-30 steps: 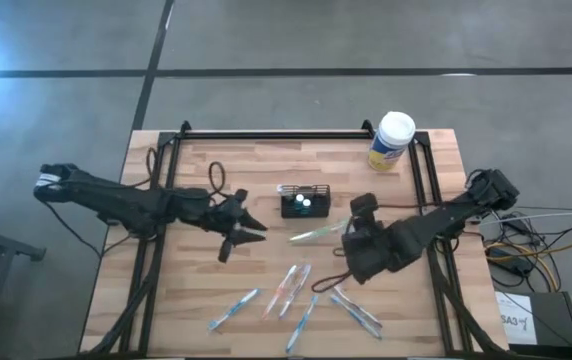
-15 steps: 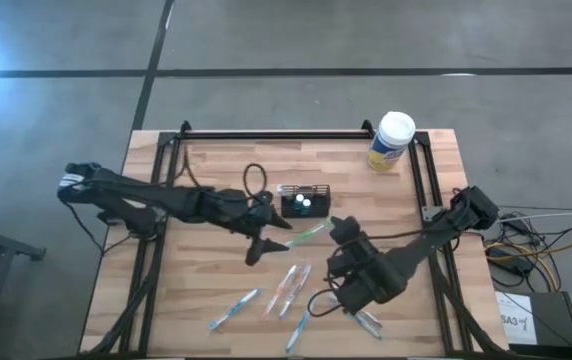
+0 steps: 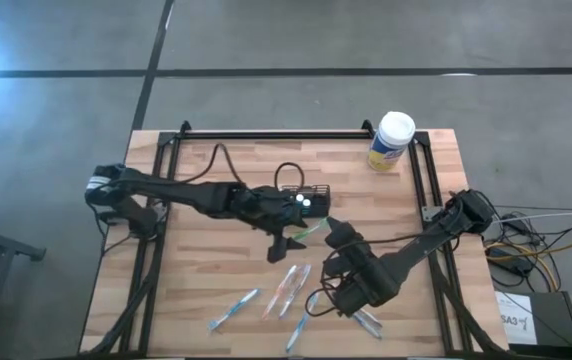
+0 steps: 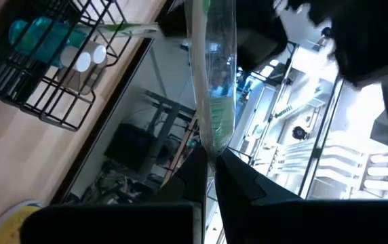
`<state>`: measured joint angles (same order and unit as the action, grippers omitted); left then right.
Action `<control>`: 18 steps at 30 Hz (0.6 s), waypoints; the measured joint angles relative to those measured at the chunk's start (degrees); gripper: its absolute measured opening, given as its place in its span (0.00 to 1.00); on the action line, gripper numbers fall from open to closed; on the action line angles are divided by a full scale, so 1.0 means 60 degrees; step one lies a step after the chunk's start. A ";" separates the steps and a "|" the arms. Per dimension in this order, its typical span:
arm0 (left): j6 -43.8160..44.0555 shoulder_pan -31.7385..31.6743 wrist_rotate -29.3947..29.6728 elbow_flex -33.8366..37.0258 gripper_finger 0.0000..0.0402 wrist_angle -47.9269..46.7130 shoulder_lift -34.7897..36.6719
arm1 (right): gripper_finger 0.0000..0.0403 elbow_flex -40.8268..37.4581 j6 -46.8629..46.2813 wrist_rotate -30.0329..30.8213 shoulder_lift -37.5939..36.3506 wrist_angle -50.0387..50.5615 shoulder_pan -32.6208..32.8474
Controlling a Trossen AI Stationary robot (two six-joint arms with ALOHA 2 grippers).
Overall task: Pick & Place toothbrushing station
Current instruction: Put the green toothbrush into the black wire organizer
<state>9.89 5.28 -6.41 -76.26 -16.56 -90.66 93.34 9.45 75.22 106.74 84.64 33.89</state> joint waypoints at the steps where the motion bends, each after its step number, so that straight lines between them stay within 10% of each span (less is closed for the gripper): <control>1: -0.0049 -0.0020 0.0033 -0.0200 0.70 -0.0213 -0.0147 | 0.03 0.0000 0.0000 0.0000 0.0000 -0.0007 0.0000; 8: -0.0598 -0.0125 0.0233 -0.1240 0.62 -0.1275 -0.0834 | 0.03 -0.0015 -0.0088 -0.0011 -0.0011 -0.0014 -0.0004; 18: -0.1036 -0.0150 0.0175 -0.1554 0.08 -0.1778 -0.0884 | 0.03 -0.0018 -0.0150 -0.0106 -0.0011 -0.0068 0.0012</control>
<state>3.67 4.38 -5.36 -85.58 -27.23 -95.96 93.23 8.56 74.59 106.67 84.23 33.96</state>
